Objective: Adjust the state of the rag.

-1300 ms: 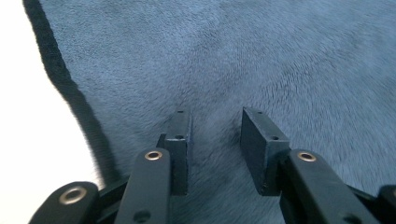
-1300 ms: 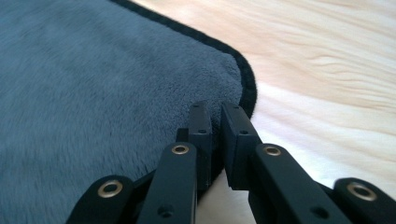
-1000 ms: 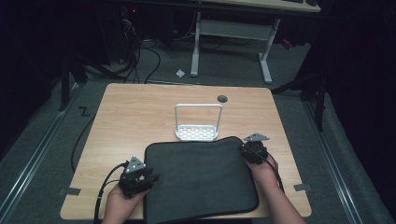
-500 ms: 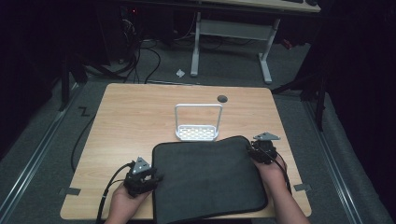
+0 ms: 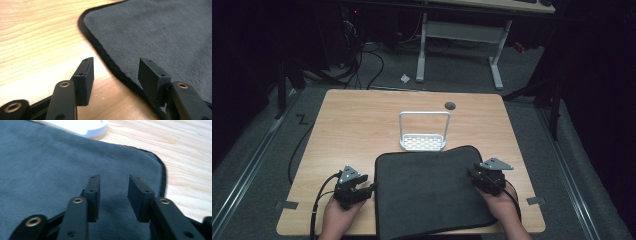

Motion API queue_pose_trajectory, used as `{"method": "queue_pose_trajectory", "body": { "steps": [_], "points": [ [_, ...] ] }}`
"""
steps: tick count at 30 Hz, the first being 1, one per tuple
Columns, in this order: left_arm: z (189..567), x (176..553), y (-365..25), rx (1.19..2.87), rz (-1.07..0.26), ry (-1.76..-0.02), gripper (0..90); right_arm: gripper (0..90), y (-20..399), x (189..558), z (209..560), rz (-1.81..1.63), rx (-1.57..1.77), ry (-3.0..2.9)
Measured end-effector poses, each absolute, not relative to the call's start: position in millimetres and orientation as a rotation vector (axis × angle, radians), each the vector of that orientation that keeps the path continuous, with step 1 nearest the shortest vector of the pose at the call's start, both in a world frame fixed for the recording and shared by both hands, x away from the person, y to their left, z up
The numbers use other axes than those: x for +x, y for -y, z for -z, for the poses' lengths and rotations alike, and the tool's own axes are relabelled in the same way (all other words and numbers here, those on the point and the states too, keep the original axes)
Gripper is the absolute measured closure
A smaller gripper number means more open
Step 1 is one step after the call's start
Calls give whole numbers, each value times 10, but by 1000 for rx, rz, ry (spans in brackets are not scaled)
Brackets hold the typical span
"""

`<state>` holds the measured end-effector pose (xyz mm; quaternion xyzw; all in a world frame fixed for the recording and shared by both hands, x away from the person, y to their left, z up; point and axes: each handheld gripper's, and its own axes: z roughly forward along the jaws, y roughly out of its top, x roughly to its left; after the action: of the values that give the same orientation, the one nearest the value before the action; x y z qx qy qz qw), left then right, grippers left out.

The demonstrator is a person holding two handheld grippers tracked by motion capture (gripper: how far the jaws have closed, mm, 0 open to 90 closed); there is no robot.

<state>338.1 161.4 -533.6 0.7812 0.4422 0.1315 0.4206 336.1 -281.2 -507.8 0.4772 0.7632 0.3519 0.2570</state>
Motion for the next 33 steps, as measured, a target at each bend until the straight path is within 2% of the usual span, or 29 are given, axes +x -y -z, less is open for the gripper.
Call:
{"method": "queue_pose_trajectory", "body": {
  "steps": [4,8,14,23,28,31,33],
  "points": [
    [5321,3455,-1594,1987,-381,-1107,438,553,2640,3318,5067,-966,1174,-2133],
    [5268,3601,-1552,2010,-447,-1107,411,523,2533,3262,5014,-1045,1131,-2148],
    [5215,3866,-1523,1986,-428,-1132,397,460,2378,3205,5004,-1082,1082,-2169],
    [5286,4153,-1377,1998,-379,-1167,409,432,2215,3172,5031,-1076,1030,-2218],
    [5336,4165,-1253,2024,-448,-1168,462,433,2150,3141,5023,-1078,1003,-2229],
    [5333,4098,-1172,2056,-490,-1142,599,430,2097,3119,5020,-1089,986,-2246],
    [5333,4093,-1164,2048,-483,-1149,632,430,2045,3101,5016,-1093,970,-2255]
  ]
}}
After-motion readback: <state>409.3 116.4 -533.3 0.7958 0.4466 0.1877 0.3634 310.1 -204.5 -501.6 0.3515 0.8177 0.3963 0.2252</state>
